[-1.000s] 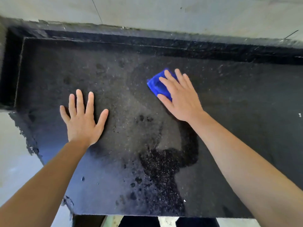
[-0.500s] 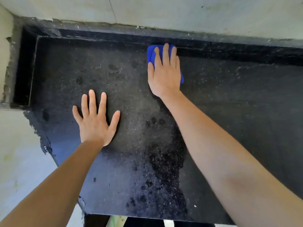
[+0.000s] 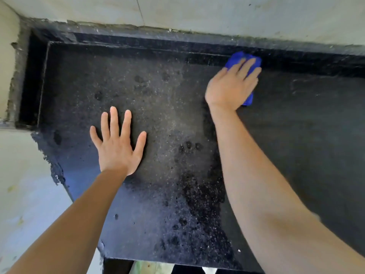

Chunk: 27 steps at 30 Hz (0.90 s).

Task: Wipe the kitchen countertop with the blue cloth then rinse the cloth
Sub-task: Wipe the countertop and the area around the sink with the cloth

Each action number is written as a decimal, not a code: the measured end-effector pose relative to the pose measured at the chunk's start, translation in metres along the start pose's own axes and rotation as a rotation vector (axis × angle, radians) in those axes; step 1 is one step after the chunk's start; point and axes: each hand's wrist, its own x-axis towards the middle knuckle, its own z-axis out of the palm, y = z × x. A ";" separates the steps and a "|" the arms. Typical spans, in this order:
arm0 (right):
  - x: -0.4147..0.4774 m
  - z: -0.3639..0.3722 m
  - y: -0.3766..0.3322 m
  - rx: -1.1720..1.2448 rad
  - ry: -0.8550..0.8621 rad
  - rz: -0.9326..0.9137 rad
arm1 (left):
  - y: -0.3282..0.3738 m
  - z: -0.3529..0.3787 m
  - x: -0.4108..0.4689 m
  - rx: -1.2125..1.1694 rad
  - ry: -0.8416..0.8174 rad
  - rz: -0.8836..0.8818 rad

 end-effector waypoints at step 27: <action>-0.194 -0.039 0.176 -0.129 -0.498 -1.762 | 0.001 0.006 -0.160 -0.223 -0.023 -0.352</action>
